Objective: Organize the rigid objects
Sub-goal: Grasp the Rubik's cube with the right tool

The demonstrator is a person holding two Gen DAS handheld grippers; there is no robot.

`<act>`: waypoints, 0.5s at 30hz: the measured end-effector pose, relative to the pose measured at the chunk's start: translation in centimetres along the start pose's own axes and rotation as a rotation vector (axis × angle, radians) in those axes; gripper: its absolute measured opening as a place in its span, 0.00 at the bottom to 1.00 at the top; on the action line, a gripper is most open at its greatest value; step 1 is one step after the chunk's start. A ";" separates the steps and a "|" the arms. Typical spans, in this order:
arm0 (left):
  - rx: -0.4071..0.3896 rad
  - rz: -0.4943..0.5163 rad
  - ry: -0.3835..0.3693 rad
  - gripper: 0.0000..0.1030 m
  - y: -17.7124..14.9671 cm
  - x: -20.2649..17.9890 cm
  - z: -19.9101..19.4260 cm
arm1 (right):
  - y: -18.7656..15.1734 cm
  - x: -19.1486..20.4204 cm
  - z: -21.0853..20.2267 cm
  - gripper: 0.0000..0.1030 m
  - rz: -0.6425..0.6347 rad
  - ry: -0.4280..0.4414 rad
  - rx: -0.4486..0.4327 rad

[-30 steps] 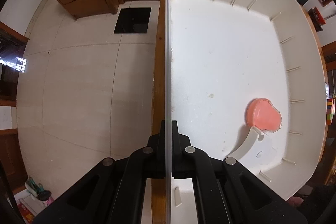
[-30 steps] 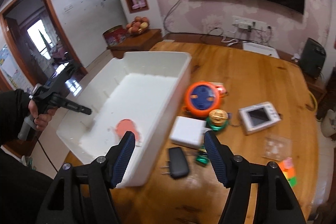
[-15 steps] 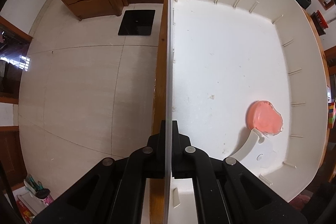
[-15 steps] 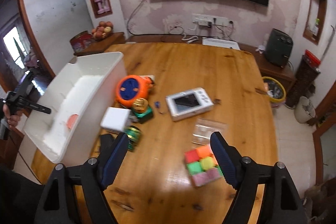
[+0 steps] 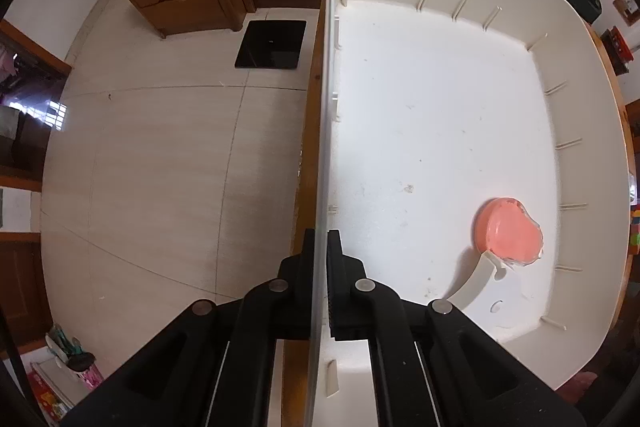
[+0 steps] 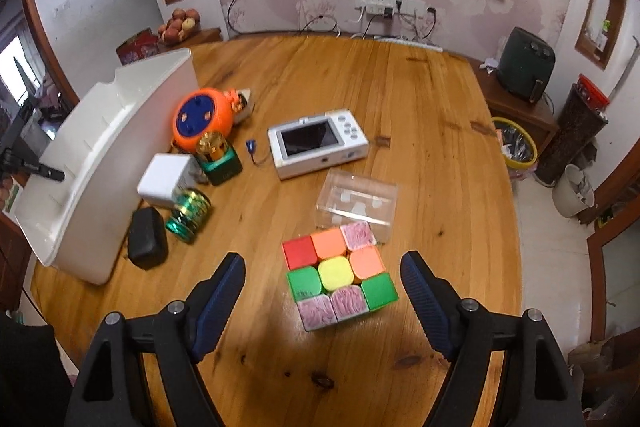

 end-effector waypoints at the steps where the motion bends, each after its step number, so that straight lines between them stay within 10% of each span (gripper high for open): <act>1: -0.001 0.002 0.004 0.04 -0.1 0.0 0.0 | -0.1 0.0 0.2 0.78 -0.003 0.006 0.004; 15: -0.006 -0.011 0.023 0.05 -0.8 -0.6 -0.1 | -0.5 -1.0 2.0 0.61 -0.017 0.008 0.020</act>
Point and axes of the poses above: each gripper's, at about its wrist camera, not at the fingertips, and z roughly the way its jaws point, x to its left, y to its top, the point moved 7 cm from there along z, roughly the way its jaws point, and after that the axes turned 3 degrees about x, right-handed, at the moved point
